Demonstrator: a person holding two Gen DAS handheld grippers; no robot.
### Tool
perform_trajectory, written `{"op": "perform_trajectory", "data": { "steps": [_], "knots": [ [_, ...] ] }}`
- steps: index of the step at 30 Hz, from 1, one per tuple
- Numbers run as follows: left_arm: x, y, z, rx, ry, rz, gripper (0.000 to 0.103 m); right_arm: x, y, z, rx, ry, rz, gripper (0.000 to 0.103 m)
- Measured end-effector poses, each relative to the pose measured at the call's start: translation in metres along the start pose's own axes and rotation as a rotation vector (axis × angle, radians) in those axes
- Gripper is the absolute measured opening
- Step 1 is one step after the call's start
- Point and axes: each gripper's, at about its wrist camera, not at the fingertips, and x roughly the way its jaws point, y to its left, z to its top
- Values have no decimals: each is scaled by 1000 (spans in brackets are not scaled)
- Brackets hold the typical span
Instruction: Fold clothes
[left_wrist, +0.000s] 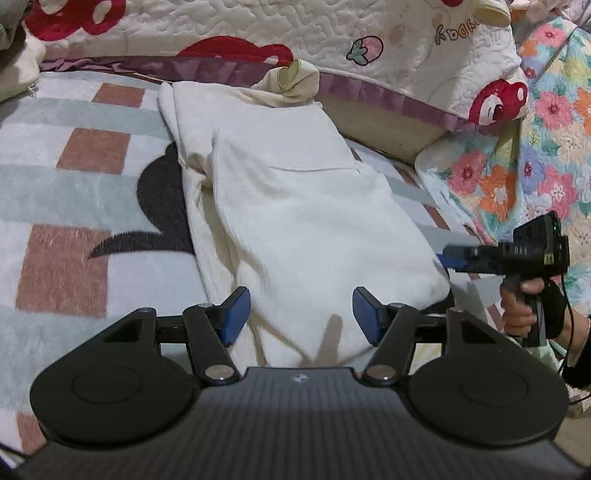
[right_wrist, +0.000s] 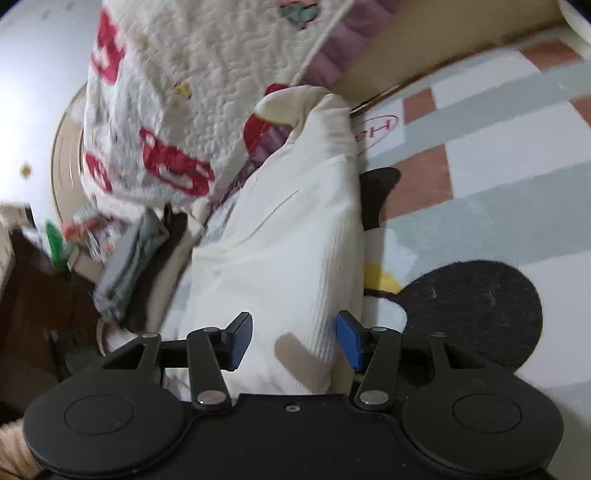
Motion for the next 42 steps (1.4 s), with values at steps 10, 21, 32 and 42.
{"op": "perform_trajectory", "data": {
  "steps": [10, 21, 32, 42],
  "knots": [
    [28, 1, 11, -39, 56, -212, 12, -12, 2, -15, -51, -11, 67, 49],
    [29, -8, 7, 65, 75, 26, 53, 5, -3, -21, -57, 71, 43, 50],
    [35, -20, 13, 124, 68, 36, 14, 2, 8, -17, -168, 79, 73, 21],
    [57, -18, 26, 105, 63, 136, 65, 14, -2, -20, -118, 109, 43, 31]
  ]
}}
